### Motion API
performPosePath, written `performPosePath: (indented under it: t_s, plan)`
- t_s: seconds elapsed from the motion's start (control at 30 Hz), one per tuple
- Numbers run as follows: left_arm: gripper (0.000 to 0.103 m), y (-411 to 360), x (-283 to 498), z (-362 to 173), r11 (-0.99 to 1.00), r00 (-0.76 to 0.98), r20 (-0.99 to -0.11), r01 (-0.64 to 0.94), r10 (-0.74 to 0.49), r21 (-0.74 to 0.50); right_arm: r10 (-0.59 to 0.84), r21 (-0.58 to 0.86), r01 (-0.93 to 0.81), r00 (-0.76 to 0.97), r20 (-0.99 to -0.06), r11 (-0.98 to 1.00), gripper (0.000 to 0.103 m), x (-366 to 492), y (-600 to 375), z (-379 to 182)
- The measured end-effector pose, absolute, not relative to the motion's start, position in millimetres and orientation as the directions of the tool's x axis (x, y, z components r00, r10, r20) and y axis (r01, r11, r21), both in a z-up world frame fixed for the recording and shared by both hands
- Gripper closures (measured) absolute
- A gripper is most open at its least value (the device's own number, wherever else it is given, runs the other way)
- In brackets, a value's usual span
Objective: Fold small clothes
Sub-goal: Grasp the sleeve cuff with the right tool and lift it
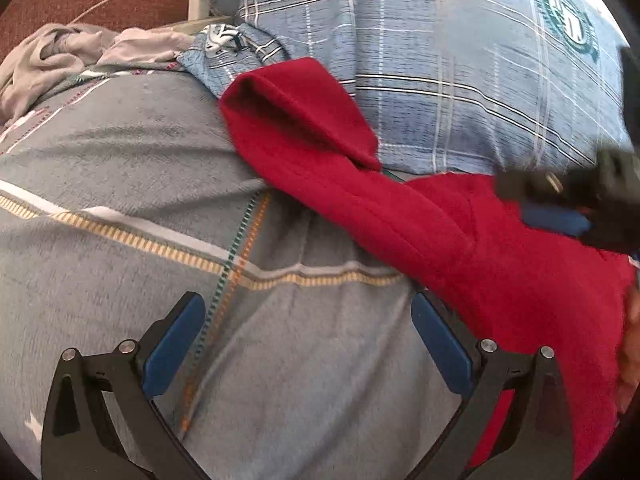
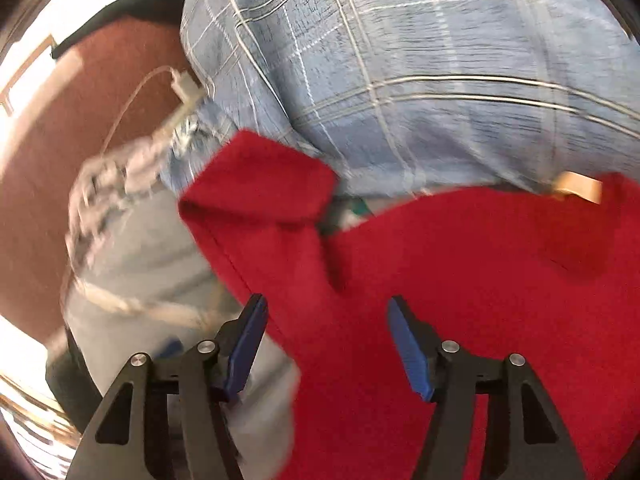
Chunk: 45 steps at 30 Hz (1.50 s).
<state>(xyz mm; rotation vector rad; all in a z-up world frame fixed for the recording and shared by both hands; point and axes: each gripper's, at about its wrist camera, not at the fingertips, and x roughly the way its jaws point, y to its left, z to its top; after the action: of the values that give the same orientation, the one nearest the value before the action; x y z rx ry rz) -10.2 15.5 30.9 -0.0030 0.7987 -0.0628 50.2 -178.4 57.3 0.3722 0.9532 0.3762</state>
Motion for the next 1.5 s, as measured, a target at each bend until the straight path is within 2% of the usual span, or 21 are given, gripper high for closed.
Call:
performPosePath:
  t_s: [0.2, 0.47, 0.63, 0.73, 0.83, 0.9, 1.1, 1.5]
  plan:
    - [0.000, 22.8, -4.4, 32.1, 0.998, 0.701, -0.711, 0.044, -0.056, -0.035, 0.600, 0.636, -0.104, 0.473, -0.644, 0.765, 0.036, 116.0, -161.4, 32.7]
    - [0.000, 23.6, 0.7, 34.5, 0.999, 0.707, -0.705, 0.045, -0.053, -0.030, 0.647, 0.676, -0.085, 0.394, -0.653, 0.732, 0.036, 162.2, -130.2, 2.1]
    - [0.000, 26.1, 0.4, 35.2, 0.998, 0.710, -0.702, 0.040, -0.055, -0.038, 0.670, 0.704, -0.070, 0.386, -0.634, 0.707, 0.040, 176.1, -121.0, -10.2]
    - [0.000, 25.3, 2.4, 35.0, 0.999, 0.713, -0.700, 0.038, -0.050, -0.032, 0.653, 0.685, -0.081, 0.399, -0.643, 0.724, 0.052, 177.1, -116.9, -8.0]
    - [0.000, 22.7, 2.1, 34.1, 0.999, 0.714, -0.699, 0.038, -0.038, -0.015, 0.628, 0.656, -0.097, 0.422, -0.654, 0.749, 0.069, 176.4, -116.4, -2.0]
    - [0.000, 22.4, 2.8, 33.8, 0.999, 0.716, -0.697, 0.038, -0.036, -0.012, 0.618, 0.643, -0.108, 0.436, -0.654, 0.758, 0.088, 174.8, -117.3, 2.8]
    - [0.000, 21.2, 4.1, 32.7, 0.999, 0.717, -0.696, 0.041, -0.032, -0.004, 0.605, 0.613, -0.154, 0.461, -0.649, 0.775, 0.093, 166.2, -124.2, 20.1]
    - [0.000, 21.2, 2.1, 31.6, 0.999, 0.721, -0.692, 0.038, -0.035, -0.010, 0.575, 0.558, -0.228, 0.565, -0.592, 0.798, 0.094, 118.3, -147.1, 77.7]
